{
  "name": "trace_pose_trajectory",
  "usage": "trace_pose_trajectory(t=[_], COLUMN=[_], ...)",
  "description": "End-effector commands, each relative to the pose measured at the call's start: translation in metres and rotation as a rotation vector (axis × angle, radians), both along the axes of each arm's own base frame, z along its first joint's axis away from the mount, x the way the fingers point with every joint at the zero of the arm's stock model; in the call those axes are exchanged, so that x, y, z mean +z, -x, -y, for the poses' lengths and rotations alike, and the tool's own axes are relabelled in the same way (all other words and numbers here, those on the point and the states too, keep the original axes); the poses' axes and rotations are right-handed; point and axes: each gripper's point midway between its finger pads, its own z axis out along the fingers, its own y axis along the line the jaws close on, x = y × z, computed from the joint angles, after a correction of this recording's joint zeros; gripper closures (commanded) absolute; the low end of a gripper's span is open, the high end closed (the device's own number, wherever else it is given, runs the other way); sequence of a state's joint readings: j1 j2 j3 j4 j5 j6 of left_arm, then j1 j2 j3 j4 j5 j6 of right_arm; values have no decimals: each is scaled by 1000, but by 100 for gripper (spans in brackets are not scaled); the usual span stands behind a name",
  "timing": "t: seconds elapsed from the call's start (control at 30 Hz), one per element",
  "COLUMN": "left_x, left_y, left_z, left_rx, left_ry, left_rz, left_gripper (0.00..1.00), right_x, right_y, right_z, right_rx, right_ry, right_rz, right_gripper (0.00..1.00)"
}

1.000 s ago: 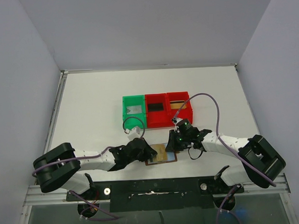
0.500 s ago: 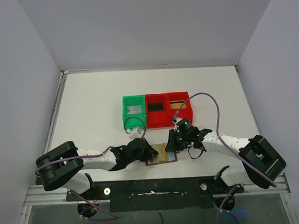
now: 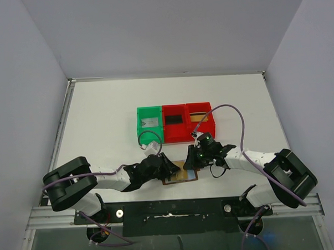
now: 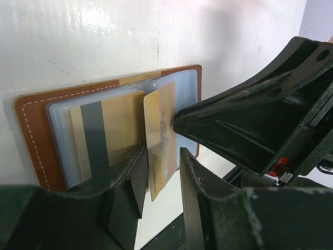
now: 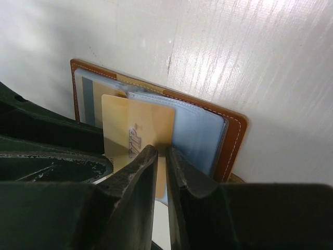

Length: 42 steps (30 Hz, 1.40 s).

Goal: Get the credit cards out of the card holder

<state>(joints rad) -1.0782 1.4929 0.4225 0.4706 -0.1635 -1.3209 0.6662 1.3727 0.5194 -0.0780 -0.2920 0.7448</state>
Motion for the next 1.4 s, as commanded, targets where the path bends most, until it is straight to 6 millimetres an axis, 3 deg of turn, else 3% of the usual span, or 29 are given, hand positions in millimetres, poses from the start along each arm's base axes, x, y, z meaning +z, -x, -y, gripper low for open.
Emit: trace_pose_trajectory(t=[0.0,0.37,0.8,1.13,1.27,1.37], left_x=[19,15,12,13,13,14], left_y=[-6,-7,-1,-2,-2,-2], left_z=[13,4,-21,-14,-13,-12], left_rx=[5,31,55,32,29,29], left_ry=[105,60,-7,-9,-8,-2], left_rz=[25,14,15,20,20,22], left_gripper=[70,96,98,98,97,95], right_x=[-24,-27,-11,51,44,24], right_y=[12,8,-4,-24,-20,-14], right_z=[17,28,26,-19,-31,-25], right_rx=[-17,-45,-44,45,66,45], right_ry=[78,139,146,-31,-47,0], right_rz=[-55,-42,1,112,93,44], right_gripper=[84,85,86,77,77,79])
